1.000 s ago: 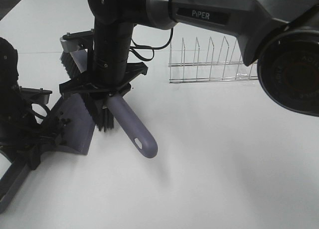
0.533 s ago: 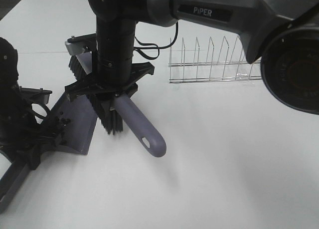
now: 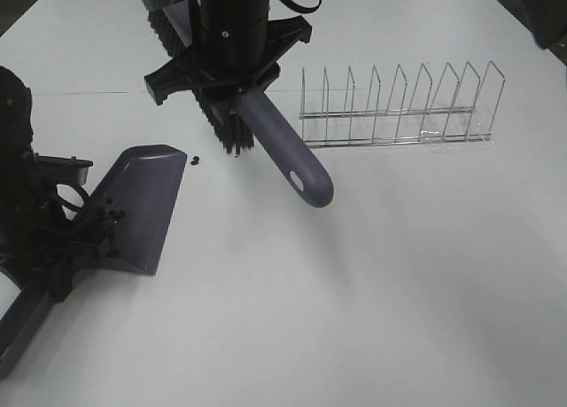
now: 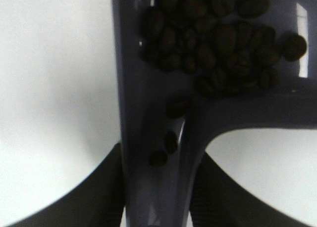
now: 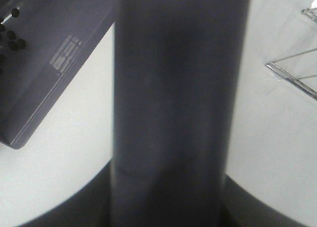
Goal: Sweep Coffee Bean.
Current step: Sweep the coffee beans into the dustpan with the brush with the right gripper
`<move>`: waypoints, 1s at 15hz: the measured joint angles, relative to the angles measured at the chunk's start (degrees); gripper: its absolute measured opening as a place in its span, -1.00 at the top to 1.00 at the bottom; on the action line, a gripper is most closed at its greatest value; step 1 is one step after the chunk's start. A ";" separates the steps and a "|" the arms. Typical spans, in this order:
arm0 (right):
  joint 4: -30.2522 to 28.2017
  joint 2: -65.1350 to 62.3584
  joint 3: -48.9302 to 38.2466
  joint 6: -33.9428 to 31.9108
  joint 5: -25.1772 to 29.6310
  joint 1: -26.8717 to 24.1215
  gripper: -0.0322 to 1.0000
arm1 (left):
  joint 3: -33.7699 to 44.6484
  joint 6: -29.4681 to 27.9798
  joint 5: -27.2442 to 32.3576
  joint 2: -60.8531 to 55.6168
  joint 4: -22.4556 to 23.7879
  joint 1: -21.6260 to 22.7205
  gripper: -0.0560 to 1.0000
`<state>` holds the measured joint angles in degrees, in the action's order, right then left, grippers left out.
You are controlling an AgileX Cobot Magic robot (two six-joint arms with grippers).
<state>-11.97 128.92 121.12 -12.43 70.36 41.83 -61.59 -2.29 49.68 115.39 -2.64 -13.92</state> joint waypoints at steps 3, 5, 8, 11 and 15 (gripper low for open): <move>5.56 -3.55 -2.64 1.09 -0.11 -3.44 0.32 | 0.00 0.00 -0.06 0.00 0.00 0.00 0.30; 8.19 -7.96 -11.17 2.18 -0.11 -6.19 0.32 | 0.00 0.00 -0.06 0.00 0.00 0.00 0.30; 8.65 -12.15 -22.35 2.58 0.17 -10.37 0.32 | 0.00 0.00 -0.06 0.00 0.00 0.00 0.30; 8.37 -12.43 -25.38 2.64 0.57 -12.83 0.32 | 0.00 -1.95 -0.40 0.00 -0.11 0.00 0.30; 9.22 -12.72 -25.38 3.61 0.06 -13.12 0.32 | -1.55 -3.55 -1.89 0.17 -0.34 0.00 0.30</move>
<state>-2.75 116.20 95.74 -8.82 70.42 28.71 -63.14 -5.84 47.78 115.57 -2.98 -13.92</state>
